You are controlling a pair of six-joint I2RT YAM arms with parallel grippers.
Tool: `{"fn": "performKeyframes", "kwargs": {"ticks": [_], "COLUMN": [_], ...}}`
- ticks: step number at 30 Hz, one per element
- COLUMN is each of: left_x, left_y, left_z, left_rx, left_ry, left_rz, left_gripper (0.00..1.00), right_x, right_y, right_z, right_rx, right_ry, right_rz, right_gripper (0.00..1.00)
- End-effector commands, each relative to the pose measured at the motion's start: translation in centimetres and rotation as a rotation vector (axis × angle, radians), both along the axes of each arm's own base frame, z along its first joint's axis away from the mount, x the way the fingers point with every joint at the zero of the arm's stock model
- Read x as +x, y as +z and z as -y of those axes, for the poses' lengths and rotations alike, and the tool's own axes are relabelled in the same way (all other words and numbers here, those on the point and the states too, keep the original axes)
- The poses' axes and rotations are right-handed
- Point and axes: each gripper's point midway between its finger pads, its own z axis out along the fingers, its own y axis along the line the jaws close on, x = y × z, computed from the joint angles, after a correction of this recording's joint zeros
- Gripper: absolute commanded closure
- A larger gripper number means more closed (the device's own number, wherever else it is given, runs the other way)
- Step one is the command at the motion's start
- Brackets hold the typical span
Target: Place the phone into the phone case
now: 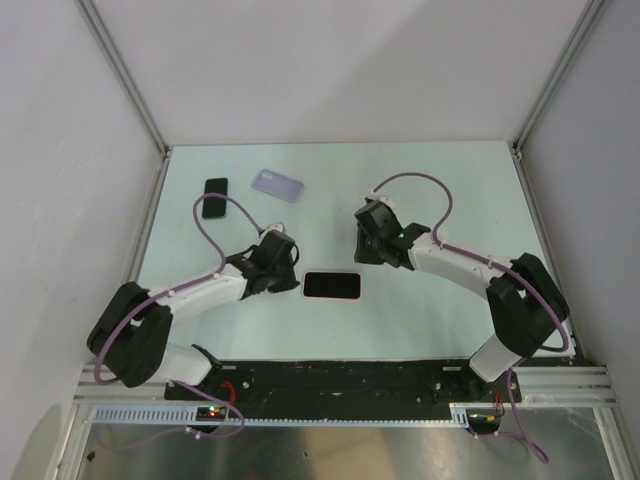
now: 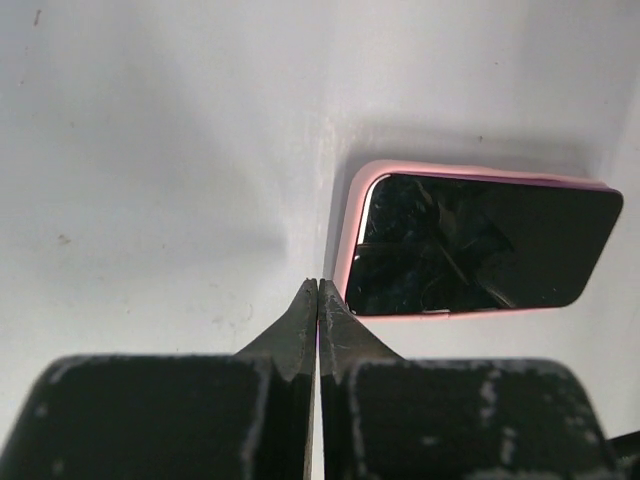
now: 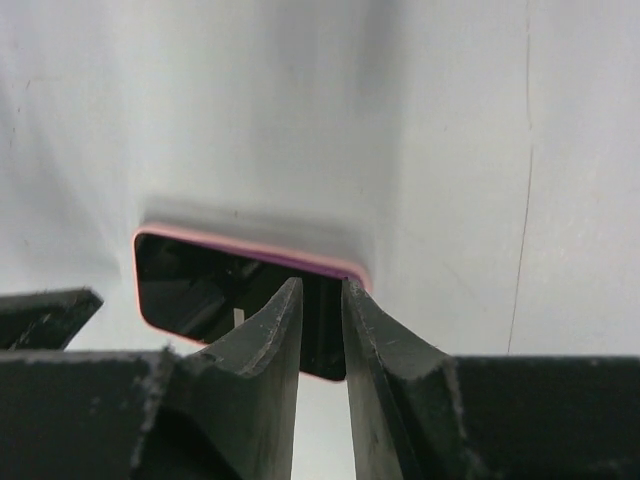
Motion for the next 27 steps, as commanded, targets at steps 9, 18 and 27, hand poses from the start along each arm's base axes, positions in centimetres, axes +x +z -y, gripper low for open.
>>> {"fn": "performKeyframes", "kwargs": {"ticks": [9, 18, 27], "left_x": [-3.9, -3.5, -0.6], "left_y": [0.6, -0.9, -1.6], "left_z": [4.2, 5.8, 4.3], "left_rx": [-0.084, -0.088, -0.046], "left_ry": [-0.048, -0.053, -0.008], "left_rz": [-0.026, -0.053, -0.043], "left_gripper": [1.00, 1.00, 1.00], "right_x": [3.9, 2.1, -2.7], "right_y": [-3.1, -5.9, -6.1], "right_z": [-1.8, -1.2, -0.4], "right_rx": [-0.009, -0.066, -0.055], "right_ry": [0.079, 0.099, 0.142], "right_rz": [-0.062, -0.138, -0.164], "right_gripper": [0.75, 0.78, 0.78]}}
